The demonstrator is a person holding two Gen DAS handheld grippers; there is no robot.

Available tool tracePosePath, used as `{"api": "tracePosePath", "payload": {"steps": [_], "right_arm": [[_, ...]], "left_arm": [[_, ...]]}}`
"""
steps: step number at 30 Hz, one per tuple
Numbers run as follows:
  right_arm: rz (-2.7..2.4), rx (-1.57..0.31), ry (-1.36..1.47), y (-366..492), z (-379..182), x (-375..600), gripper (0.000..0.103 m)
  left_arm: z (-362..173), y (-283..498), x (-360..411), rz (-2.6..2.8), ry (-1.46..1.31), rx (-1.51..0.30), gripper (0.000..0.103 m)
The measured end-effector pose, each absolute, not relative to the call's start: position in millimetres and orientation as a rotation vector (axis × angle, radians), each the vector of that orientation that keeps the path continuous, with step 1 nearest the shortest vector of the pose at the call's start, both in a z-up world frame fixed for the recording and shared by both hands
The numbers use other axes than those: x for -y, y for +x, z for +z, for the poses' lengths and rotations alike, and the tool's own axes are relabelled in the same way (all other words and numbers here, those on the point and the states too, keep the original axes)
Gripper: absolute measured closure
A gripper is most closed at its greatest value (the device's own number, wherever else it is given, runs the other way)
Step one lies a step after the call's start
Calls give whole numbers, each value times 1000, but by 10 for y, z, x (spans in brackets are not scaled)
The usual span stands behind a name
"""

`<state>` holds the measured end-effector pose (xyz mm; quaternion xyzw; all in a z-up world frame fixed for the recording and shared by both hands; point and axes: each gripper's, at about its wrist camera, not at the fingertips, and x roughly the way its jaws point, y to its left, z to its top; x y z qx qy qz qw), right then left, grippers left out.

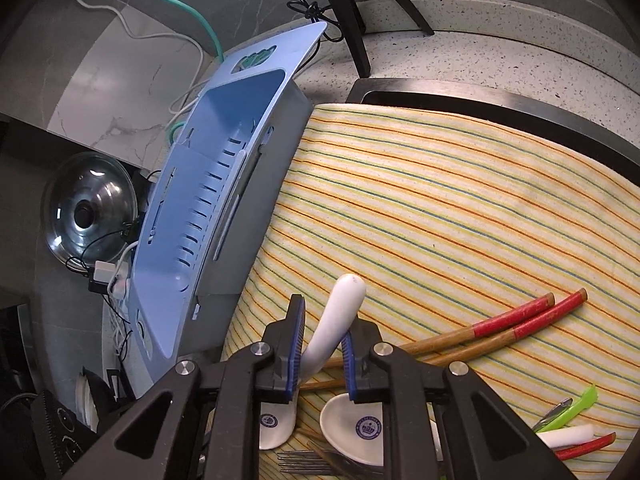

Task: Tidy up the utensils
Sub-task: 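Lift the white spoon and carry it over the blue basket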

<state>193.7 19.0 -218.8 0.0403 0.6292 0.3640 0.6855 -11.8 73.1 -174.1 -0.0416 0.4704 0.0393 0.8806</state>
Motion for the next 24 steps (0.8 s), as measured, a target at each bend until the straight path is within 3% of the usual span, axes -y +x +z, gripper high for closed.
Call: {"api": "tracePosePath", "payload": {"steps": [5,16,24], "right_arm": [[790,-1421,106,1954,-2212,-179,88],[772,-1444,67,1937,-2244,-275,88],[797,-1453,28,1930,-2229,-309,87]], "left_arm": [[-1708,-256,-695,-4,-117,-969,56],[-1892,-310,-388,-115,71,-937,56],[-1879,-315,-548,-164,43,-930,60]]}}
